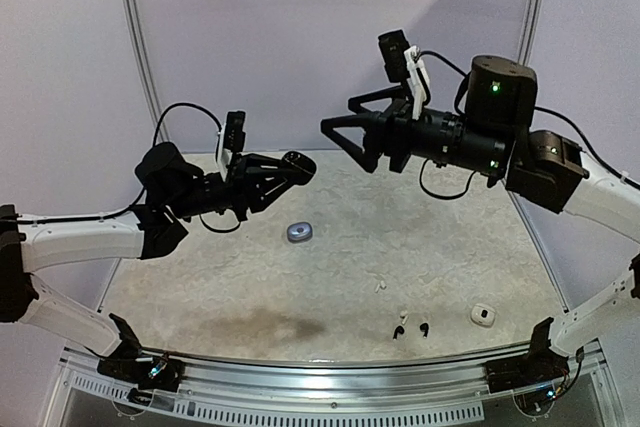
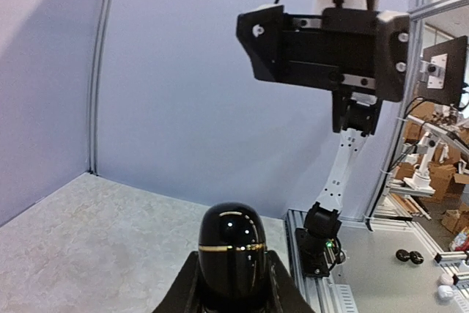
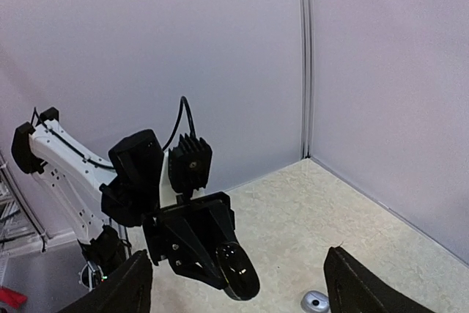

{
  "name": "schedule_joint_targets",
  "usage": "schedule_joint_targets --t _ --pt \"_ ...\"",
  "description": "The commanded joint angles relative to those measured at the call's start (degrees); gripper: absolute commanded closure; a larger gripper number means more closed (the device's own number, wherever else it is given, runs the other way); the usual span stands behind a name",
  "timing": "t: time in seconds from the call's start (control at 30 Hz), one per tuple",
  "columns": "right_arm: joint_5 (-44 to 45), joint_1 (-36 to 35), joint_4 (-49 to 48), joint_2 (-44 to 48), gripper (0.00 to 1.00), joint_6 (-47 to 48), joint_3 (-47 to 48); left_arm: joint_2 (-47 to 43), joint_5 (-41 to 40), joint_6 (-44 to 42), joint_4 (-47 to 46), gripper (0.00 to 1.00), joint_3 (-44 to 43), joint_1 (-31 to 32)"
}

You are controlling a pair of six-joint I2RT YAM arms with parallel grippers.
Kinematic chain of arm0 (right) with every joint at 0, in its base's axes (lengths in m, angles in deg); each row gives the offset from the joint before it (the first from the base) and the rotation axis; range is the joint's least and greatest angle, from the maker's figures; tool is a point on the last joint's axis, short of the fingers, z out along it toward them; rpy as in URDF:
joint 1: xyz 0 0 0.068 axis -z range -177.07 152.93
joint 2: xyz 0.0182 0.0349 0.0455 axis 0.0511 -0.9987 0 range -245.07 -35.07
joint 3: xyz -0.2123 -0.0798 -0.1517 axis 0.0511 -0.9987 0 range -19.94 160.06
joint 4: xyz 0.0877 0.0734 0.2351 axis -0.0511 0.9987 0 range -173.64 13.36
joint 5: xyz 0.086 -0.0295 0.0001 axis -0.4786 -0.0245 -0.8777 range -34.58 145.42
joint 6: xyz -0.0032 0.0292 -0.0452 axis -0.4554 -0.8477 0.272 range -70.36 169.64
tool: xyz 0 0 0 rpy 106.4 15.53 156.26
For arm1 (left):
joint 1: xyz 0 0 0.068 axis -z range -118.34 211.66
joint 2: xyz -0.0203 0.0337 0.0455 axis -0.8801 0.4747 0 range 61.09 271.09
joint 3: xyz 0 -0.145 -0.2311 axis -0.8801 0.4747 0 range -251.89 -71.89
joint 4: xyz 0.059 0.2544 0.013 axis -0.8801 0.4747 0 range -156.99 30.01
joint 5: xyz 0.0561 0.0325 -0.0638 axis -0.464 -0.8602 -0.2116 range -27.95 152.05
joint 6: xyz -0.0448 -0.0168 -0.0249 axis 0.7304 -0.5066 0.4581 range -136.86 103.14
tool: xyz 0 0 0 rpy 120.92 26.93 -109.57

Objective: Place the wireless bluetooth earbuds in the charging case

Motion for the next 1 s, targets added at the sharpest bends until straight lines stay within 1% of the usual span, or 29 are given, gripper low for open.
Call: schedule_joint_targets --t 0.0,0.07,0.17,0.33,0.5,0.63,0.97 --pt "-7.62 0.75 14.1 -3.69 0.22 2.35 6.13 -0.13 5.16 2.24 -1.7 1.0 -2.93 -0.26" --pt "-9.47 0.73 15.81 -4.81 0.24 2.17 6.94 -1.05 5.81 2.68 -0.67 1.0 -3.44 -0.07" --pt "-12.43 0.73 15.33 -4.96 0.29 1.13 5.88 -2.49 7.91 3.0 0.14 1.0 -3.5 0.07" --pt "-15.73 0.76 13.22 -6.4 0.45 -1.11 4.81 -3.89 9.35 2.14 1.77 1.0 -3.58 0.47" --pt "-18.25 0.66 10.21 -8.2 0.51 -2.76 4.48 -5.49 9.31 1.64 2.36 1.0 -2.96 0.56" --pt "-19.21 0.63 10.72 -9.85 0.57 -2.47 5.83 -6.53 9.39 0.91 3.1 1.0 -2.56 0.56" --pt "-20.41 0.67 9.84 -11.35 0.63 -0.95 6.67 -6.25 9.89 -0.9 3.81 1.0 -2.78 0.47"
